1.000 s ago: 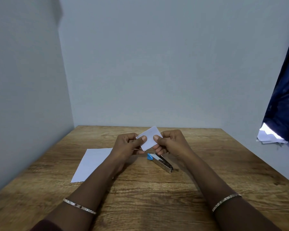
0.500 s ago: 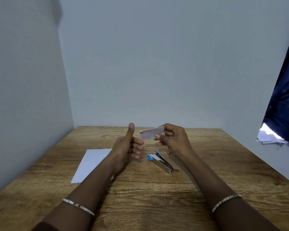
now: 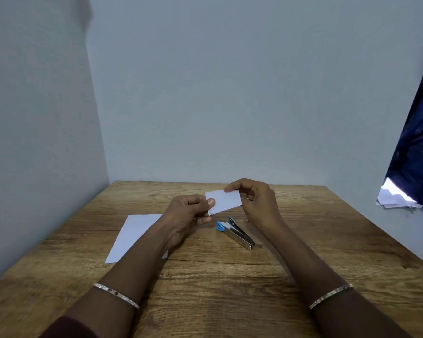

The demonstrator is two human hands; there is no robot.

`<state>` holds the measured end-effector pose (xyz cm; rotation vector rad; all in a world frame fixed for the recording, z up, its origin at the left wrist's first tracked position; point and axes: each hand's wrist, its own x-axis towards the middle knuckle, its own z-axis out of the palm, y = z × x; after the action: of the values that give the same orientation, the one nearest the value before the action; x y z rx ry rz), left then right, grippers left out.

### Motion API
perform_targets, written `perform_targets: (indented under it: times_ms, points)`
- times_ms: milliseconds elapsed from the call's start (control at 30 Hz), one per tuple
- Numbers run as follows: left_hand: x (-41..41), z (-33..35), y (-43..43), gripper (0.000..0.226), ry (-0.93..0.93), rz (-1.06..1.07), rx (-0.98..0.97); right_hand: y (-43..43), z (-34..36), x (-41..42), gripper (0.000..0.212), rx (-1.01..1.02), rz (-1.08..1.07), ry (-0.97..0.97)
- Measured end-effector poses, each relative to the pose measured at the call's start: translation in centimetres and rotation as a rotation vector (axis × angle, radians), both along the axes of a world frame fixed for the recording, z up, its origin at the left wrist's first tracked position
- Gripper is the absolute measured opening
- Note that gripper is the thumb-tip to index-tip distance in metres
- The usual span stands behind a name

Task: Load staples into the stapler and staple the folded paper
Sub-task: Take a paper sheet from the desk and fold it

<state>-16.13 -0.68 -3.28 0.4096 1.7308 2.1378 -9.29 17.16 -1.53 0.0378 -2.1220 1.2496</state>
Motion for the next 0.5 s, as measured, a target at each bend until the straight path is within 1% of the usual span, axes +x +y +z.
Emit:
perform_targets:
  times_ms: [33,100,167,200,267,367,433,500]
  points:
    - [0.0,0.0,0.0,0.012,0.012,0.037,0.013,0.0,0.0,0.0,0.041,0.014,-0.02,-0.009]
    - [-0.3,0.0,-0.1,0.02,0.041,0.133,0.044,0.2,-0.1,0.1,0.032,0.078,-0.08,-0.072]
    - [-0.8,-0.1,-0.4,0.022,0.065,0.219,0.068,0.3,0.0,0.2,0.019,0.213,-0.133,-0.205]
    - [-1.0,-0.2,-0.5,0.021,0.075,0.25,0.073,0.2,0.0,0.4,0.025,0.308,-0.149,-0.292]
    - [-1.3,-0.4,-0.7,0.017,0.092,0.301,0.069,-0.1,0.0,0.7,0.045,0.484,-0.165,-0.459]
    - [-1.6,-0.7,-0.7,0.013,0.096,0.346,0.076,-0.7,0.1,0.9,0.061,0.615,-0.154,-0.583]
    - [-1.7,-0.7,-0.7,0.01,0.073,0.36,0.096,-0.9,0.4,0.9,0.066,0.656,-0.15,-0.643]
    - [-1.7,-0.7,-0.6,0.01,0.059,0.355,0.118,-0.8,0.6,0.9,0.058,0.663,-0.15,-0.683]
